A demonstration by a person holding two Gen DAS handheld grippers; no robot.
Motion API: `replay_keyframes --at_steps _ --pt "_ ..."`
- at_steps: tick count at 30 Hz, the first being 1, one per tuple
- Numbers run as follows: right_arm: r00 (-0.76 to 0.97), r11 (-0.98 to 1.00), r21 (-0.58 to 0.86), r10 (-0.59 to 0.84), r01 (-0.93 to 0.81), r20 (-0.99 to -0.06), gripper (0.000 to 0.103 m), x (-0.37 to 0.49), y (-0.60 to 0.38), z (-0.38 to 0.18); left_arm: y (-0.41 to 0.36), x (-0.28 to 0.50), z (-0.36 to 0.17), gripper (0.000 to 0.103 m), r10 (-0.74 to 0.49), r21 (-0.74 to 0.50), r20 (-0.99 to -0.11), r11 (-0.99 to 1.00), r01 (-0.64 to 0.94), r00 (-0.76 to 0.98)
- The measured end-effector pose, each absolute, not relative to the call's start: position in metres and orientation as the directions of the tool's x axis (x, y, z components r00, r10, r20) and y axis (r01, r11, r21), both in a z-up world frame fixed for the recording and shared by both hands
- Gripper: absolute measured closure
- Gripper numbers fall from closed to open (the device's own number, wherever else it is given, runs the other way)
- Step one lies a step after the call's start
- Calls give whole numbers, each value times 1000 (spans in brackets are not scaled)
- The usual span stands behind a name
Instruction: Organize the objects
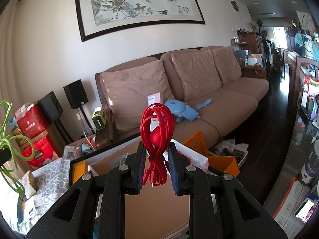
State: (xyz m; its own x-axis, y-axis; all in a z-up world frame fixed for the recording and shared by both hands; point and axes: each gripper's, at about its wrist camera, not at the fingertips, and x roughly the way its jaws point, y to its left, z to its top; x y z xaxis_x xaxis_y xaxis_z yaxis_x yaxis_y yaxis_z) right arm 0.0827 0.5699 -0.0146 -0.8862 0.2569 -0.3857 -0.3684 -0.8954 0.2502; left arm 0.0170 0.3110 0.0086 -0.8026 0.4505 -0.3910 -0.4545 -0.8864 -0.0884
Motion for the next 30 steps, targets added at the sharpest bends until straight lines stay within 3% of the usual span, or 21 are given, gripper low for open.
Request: replay_keyframes --at_steps 30 --pt "-881 -898 251 239 -360 -408 82 79 571 -18 346 6 -3 80 509 -96 -413 -849 -520 -756"
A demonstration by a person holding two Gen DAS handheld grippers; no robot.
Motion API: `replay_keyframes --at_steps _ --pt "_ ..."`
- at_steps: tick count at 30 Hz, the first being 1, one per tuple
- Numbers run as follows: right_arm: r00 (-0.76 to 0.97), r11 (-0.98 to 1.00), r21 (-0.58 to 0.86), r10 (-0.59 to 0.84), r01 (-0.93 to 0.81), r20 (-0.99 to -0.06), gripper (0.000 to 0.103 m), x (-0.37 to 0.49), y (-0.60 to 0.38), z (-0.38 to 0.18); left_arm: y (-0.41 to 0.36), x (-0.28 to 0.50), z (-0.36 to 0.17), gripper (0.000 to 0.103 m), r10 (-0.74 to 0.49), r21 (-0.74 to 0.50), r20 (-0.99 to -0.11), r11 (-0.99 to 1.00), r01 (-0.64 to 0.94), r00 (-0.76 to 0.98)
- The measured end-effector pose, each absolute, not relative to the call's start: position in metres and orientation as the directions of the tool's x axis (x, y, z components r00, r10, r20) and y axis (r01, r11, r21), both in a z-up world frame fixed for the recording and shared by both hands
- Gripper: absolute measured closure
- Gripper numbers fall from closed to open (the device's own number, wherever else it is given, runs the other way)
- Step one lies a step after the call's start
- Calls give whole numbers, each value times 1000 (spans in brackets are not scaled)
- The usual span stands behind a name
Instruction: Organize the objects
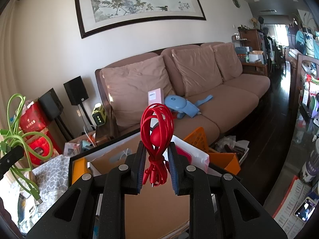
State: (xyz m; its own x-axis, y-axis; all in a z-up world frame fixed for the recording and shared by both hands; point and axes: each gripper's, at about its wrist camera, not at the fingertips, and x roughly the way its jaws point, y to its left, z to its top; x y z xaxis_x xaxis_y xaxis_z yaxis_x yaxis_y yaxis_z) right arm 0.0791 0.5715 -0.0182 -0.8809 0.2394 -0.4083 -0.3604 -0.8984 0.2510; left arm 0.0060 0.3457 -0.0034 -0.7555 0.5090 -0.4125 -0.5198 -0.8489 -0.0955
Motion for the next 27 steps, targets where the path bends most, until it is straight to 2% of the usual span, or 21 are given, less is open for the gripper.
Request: replay_keyframes --at_steps 8,21,27 --pt "-879 -899 252 234 -358 -415 82 80 572 -23 358 5 -3 80 524 -92 -412 -837 -539 -745" --pt "-877 -899 256 228 -357 -422 82 81 572 -22 372 3 1 80 574 -153 -411 -809 -568 -708" --pt "-876 -897 257 228 -359 -425 82 81 574 -21 382 6 -2 80 563 -123 -411 -813 -569 -717"
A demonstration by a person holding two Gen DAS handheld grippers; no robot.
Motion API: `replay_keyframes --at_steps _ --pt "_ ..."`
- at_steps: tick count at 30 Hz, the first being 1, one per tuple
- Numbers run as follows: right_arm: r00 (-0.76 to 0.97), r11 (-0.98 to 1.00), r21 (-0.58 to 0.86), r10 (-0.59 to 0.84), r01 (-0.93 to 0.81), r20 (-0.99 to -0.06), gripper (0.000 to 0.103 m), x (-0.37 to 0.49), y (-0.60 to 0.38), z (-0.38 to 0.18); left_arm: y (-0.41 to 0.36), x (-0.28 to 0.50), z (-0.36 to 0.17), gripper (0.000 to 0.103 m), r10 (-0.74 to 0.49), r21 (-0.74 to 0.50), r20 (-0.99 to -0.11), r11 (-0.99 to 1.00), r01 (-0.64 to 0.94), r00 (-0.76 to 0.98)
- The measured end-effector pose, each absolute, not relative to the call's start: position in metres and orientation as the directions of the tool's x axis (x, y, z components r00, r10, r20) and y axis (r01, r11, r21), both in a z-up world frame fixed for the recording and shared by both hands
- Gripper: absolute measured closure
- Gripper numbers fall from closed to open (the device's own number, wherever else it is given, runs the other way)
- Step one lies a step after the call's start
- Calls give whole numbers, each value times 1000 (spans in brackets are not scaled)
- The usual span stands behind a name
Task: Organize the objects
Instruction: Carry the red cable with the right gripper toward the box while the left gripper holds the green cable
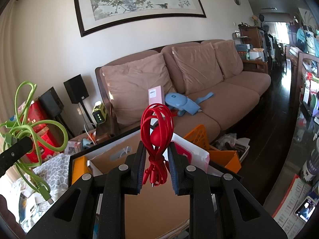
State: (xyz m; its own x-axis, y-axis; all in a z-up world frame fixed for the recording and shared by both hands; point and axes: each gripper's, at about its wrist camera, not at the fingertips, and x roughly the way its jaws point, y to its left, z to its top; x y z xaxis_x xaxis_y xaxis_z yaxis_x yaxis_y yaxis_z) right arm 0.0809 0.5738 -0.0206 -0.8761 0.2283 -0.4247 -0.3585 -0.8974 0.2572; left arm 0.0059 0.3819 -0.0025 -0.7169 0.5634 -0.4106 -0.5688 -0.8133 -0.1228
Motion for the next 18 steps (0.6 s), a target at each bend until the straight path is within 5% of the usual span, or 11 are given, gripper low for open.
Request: replay_keyframes --at_steps 18 --pt "-875 -897 254 232 -362 -425 82 80 575 -20 413 11 10 80 605 -116 -406 -778 -618 -685"
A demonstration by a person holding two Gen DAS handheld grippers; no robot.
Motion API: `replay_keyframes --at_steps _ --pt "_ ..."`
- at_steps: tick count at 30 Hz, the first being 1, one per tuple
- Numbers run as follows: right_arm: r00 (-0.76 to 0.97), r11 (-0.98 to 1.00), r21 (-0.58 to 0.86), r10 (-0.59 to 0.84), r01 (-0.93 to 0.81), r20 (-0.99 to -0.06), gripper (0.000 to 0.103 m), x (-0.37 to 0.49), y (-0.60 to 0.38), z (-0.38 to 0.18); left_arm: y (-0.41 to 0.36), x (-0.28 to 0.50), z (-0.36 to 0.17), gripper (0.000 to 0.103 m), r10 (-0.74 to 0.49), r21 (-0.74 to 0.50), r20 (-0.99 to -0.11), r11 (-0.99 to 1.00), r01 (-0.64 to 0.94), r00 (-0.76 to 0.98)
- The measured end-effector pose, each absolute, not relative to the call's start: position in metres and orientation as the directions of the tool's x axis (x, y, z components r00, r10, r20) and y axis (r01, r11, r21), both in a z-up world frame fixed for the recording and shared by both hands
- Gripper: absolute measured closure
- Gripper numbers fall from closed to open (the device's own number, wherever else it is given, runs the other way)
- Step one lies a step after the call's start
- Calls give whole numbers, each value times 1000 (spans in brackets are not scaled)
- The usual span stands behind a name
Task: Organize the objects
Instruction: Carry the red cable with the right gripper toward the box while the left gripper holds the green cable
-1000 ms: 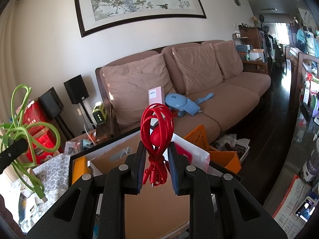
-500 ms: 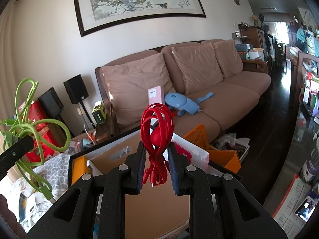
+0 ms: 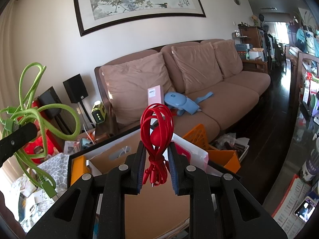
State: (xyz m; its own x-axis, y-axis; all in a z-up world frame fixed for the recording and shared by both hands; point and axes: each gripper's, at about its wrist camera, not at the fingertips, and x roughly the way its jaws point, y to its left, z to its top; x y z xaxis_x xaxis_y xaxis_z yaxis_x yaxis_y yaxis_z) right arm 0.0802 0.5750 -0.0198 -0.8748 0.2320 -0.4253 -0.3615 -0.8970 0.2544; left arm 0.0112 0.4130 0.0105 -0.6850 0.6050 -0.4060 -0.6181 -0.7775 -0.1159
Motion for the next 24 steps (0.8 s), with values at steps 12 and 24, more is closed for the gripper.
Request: replay_keyframes --at_steps 12,24 --pt "-873 -897 250 235 -364 -427 82 84 578 -22 428 6 17 79 621 -116 -402 -763 -636 -673" --pt "-879 -899 278 197 -339 -435 82 81 576 -20 433 -7 23 79 632 -140 -403 -757 -638 -662"
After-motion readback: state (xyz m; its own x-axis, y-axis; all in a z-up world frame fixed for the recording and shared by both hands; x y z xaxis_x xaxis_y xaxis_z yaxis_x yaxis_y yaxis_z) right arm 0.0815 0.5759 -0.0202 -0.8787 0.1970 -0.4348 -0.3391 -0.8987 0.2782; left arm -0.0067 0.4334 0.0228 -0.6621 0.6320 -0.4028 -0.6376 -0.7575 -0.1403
